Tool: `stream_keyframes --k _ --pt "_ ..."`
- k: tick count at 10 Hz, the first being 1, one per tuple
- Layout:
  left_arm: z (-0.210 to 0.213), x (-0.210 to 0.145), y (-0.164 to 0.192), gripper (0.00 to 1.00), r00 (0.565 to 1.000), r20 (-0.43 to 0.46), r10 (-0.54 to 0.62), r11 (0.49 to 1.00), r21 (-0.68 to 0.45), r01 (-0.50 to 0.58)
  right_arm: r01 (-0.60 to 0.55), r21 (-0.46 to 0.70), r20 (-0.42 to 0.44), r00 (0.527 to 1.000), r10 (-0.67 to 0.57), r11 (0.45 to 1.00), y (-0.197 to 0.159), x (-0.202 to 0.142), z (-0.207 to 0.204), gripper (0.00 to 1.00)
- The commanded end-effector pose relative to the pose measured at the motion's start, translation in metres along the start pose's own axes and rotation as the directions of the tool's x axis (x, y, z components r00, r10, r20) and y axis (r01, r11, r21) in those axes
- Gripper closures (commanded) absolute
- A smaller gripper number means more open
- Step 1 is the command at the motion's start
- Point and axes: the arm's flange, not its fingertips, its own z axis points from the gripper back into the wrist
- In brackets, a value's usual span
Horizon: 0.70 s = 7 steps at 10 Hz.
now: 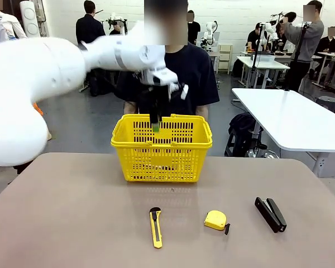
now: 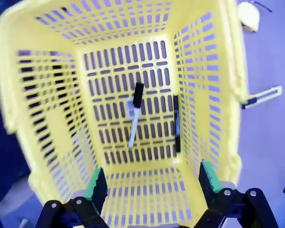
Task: Place the items the person wants into the basket.
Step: Pick up the item the person points to and place it in the Market Basket.
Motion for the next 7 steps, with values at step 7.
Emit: stream_keyframes --k 7 --pt "0.093 -0.199 -0.209 0.00 0.964 0.148 0.223 0.953 0.177 -0.248 -0.019 0.016 0.021 1.000 0.018 1.000 -0.001 0.001 -0.001 0.00"
